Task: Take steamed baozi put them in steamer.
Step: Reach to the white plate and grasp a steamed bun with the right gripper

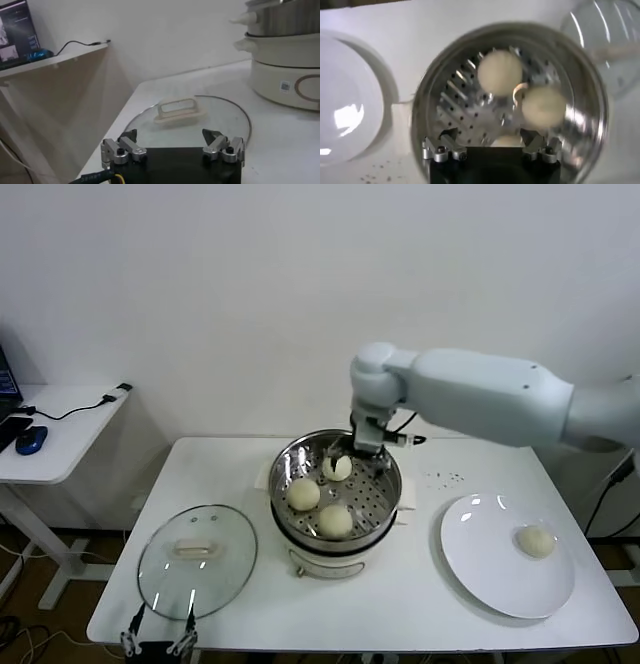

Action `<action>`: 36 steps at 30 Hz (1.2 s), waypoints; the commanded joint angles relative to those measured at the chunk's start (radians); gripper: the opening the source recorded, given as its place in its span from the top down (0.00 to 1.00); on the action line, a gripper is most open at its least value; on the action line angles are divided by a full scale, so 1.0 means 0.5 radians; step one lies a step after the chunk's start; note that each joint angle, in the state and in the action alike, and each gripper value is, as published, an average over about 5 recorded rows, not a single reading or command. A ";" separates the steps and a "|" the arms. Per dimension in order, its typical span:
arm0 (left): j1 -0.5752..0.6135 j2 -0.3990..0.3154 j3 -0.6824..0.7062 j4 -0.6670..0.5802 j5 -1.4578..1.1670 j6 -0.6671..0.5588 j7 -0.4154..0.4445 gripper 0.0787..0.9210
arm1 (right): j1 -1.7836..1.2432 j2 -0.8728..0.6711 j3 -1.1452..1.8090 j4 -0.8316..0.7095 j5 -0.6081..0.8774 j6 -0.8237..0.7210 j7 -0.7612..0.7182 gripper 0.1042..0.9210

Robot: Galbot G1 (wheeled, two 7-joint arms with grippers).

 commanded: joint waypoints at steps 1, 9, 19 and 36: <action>0.002 0.004 0.004 -0.021 -0.002 -0.006 0.004 0.12 | 0.256 -0.540 -0.308 -0.279 0.755 -0.957 0.168 0.12; 0.008 0.012 0.012 -0.046 0.004 -0.012 0.014 0.12 | -0.116 -0.985 -0.185 -0.294 0.566 -1.058 0.072 0.12; 0.012 0.004 0.008 -0.044 0.015 -0.011 0.013 0.12 | -0.814 -1.203 0.302 -0.341 -0.033 -0.829 0.039 0.12; 0.029 -0.014 -0.006 -0.042 0.036 -0.015 0.005 0.12 | -1.396 -1.045 0.881 -0.651 -0.317 -0.705 0.089 0.12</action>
